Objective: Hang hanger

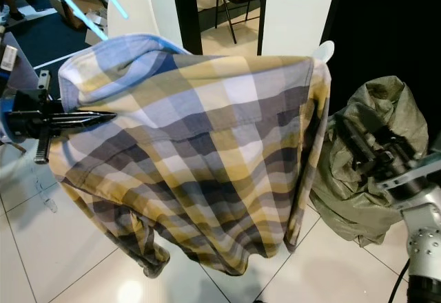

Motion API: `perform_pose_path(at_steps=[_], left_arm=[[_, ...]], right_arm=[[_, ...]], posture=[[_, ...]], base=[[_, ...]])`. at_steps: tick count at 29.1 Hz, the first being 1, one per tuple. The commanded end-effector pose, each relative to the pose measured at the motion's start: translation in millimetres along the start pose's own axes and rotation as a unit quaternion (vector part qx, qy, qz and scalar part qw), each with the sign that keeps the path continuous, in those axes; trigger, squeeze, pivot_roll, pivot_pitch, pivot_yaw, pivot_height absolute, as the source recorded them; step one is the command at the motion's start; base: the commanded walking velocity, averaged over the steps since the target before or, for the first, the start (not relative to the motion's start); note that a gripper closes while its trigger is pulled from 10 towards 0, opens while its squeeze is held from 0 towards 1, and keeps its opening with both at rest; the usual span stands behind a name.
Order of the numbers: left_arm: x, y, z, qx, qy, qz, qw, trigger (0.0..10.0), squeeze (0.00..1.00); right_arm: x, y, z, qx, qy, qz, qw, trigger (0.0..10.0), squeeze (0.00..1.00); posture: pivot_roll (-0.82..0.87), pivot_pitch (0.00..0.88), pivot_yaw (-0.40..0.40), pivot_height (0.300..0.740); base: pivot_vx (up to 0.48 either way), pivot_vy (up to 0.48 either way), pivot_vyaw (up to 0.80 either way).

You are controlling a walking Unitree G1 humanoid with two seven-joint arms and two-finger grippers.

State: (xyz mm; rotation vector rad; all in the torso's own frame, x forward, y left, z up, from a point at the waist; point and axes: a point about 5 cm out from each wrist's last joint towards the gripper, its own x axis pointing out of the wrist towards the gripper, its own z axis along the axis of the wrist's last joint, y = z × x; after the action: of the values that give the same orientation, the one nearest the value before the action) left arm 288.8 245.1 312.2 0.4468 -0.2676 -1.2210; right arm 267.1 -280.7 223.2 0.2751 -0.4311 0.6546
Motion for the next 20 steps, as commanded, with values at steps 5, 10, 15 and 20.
perform_pose_path(at_steps=[5,10,15,20], left_arm=[[-4.8,-0.5,6.4,0.007,-0.014,0.002,1.0,10.0,0.0],[-4.5,-1.1,6.7,0.007,-0.014,0.0,1.0,10.0,0.0],[-4.4,-1.0,6.7,0.007,-0.013,-0.001,1.0,10.0,0.0],[-3.9,-0.8,6.9,0.006,-0.014,-0.001,1.0,10.0,0.0]], right_arm=[[4.9,8.6,-6.8,0.008,0.01,0.03,0.999,10.0,0.0],[7.1,15.2,-6.0,0.02,-0.001,0.054,0.998,10.0,0.0],[7.9,17.6,-1.9,0.023,-0.021,0.065,0.997,10.0,0.0],[7.4,21.5,1.0,0.025,-0.024,0.079,0.996,10.0,0.0]], posture=[[-0.03,0.109,0.055,0.74],[-0.03,0.111,0.057,0.74],[-0.03,0.115,0.06,0.74],[-0.03,0.115,0.061,0.74]], base=[[0.0,0.0,0.0],[0.0,0.0,0.0],[0.0,0.0,0.0],[0.0,0.0,0.0]])
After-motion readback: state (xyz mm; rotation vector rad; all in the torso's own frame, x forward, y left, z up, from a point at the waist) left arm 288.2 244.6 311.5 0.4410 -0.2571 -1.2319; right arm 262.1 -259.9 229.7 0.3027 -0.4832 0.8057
